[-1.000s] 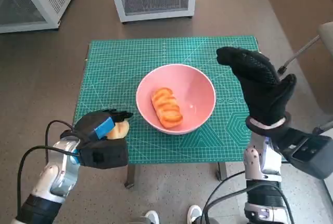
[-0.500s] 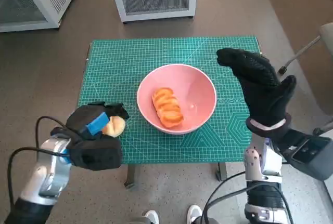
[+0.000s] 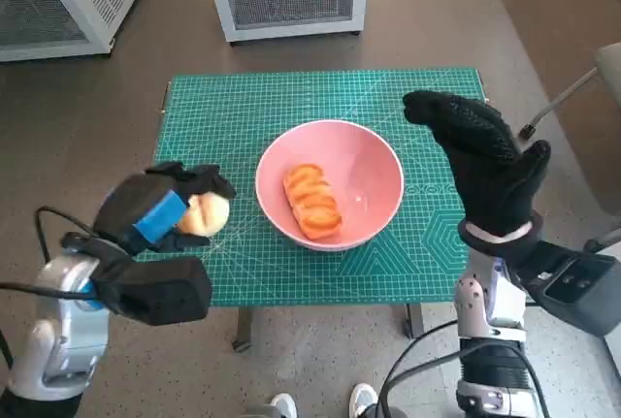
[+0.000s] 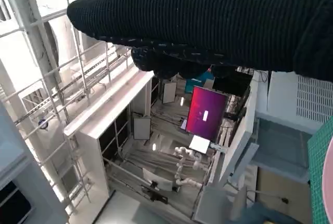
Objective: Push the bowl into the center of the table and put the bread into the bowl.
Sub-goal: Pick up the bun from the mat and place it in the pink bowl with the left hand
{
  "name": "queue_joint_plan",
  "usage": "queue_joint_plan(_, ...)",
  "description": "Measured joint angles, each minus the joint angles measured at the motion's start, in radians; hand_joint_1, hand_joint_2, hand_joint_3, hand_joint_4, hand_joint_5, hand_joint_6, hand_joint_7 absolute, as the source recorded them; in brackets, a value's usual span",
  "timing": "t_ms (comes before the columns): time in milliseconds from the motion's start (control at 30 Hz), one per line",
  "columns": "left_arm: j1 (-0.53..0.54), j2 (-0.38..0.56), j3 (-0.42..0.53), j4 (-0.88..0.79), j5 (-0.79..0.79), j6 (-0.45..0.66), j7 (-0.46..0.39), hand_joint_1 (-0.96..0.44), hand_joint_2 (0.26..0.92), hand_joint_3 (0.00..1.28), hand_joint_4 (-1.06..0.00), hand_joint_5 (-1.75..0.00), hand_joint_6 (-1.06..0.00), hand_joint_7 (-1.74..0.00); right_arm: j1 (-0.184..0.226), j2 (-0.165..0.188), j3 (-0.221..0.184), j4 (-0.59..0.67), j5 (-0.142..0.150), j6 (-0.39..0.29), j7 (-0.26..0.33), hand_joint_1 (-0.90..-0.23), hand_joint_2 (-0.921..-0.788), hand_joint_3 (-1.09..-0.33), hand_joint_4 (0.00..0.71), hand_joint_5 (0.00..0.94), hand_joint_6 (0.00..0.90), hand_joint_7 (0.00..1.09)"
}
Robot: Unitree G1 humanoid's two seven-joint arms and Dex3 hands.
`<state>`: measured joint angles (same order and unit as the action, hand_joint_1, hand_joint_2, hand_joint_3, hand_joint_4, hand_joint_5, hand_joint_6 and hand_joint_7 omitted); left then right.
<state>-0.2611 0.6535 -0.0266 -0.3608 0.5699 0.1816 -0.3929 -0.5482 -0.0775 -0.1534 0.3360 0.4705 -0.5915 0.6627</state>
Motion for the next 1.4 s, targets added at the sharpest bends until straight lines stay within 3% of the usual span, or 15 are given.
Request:
queue_joint_plan(400,-0.145,-0.060,-0.059,-0.009,0.024,-0.070,0.053,0.00,0.920,0.04,-0.71,-1.14,-0.66,-1.14,-0.008,0.000,0.000,0.009,0.001,0.000,0.008,-0.523,-0.921,-0.520,0.344,0.001,-0.001,0.64)
queue_joint_plan(800,-0.382,-0.183,-0.220,0.260,0.058,-0.237,0.114,0.00,0.920,0.05,-0.74,-1.12,-0.62,-1.16,-0.010,0.000,-0.001,0.011,0.001,-0.001,0.009,-0.525,-0.921,-0.520,0.357,0.007,-0.001,0.64)
queue_joint_plan(1200,-0.553,-0.281,-0.322,0.592,0.083,-0.295,0.130,0.00,0.920,0.13,-0.62,-1.27,-0.56,-1.20,-0.003,-0.007,-0.005,0.001,0.002,0.001,0.009,-0.527,-0.921,-0.515,0.361,0.008,0.000,0.64)
queue_joint_plan(1333,-0.569,-0.302,-0.332,0.662,0.082,-0.303,0.138,0.00,0.921,0.22,-0.47,-1.34,-0.48,-1.35,0.001,-0.012,-0.007,-0.005,0.001,0.001,0.008,-0.524,-0.921,-0.515,0.362,0.007,-0.001,0.64)
queue_joint_plan(1400,-0.572,-0.310,-0.336,0.690,0.083,-0.305,0.139,-0.17,0.921,0.24,-0.42,-1.06,-0.47,-1.40,0.002,-0.013,-0.008,-0.007,0.001,0.001,0.008,-0.523,-0.921,-0.515,0.362,0.007,-0.001,0.64)
